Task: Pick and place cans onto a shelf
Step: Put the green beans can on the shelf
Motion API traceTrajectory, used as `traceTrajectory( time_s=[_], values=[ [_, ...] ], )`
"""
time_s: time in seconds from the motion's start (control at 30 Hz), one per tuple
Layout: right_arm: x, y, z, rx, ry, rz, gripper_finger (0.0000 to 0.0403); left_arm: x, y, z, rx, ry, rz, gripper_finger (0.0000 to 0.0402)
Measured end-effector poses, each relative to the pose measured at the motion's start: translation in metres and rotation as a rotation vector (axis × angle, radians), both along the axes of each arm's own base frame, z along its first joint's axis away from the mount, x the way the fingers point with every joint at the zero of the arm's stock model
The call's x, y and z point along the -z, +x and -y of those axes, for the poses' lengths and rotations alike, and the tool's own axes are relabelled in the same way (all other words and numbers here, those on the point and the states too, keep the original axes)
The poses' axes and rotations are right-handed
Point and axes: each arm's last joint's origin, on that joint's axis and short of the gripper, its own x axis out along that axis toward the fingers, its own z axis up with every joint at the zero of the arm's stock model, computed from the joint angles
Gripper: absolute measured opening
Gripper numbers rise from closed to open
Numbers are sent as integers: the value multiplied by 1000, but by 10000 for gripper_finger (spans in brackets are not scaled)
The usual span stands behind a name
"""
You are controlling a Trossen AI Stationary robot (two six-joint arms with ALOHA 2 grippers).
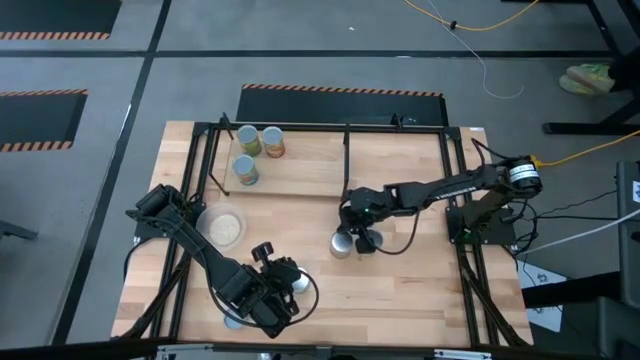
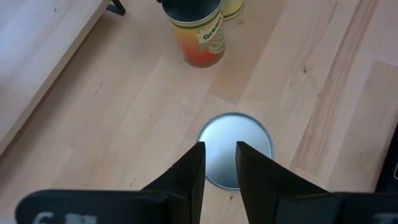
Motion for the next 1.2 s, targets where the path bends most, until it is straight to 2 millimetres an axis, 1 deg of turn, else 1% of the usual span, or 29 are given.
traceTrajectory(
  time_s=[0.07, 0.2, 0.3, 0.43, 0.63, 0.73, 0.83, 0.93, 1.03, 1.1, 1.2],
  values=[
    [-6, 3, 0, -3, -3, 4, 4, 0, 0, 0, 3, 4, 0, 82],
    [-29, 14, 3, 6, -1, 63, 4, 0, 0, 0, 19, 18, -5, 82],
    [-46, 20, 10, 11, -18, 91, 2, 0, 0, 0, 18, 23, -1, 82],
    [-74, 28, 24, 31, -41, 138, 2, 0, 0, 0, 17, 24, 0, 82],
    [-116, 36, 57, 92, -91, 255, 2, 0, 0, 0, 17, 24, 0, 82],
    [-134, 37, 79, 152, -105, 308, 3, 0, 0, 0, 17, 24, 1, 82],
    [-147, 41, 104, 214, -122, 346, 3, 0, 0, 0, 17, 24, 1, 82],
    [-154, 50, 130, 262, -151, 360, 3, 0, 0, 0, 17, 26, 1, 82],
    [-155, 62, 156, 314, -158, 344, 3, 0, 0, 0, 16, 30, 4, 82],
    [-150, 71, 173, 345, -158, 315, 3, 0, 0, 0, 16, 30, 4, 82],
    [-137, 82, 197, 385, -151, 251, 3, 0, 0, 0, 16, 31, 5, 82]
  ],
)
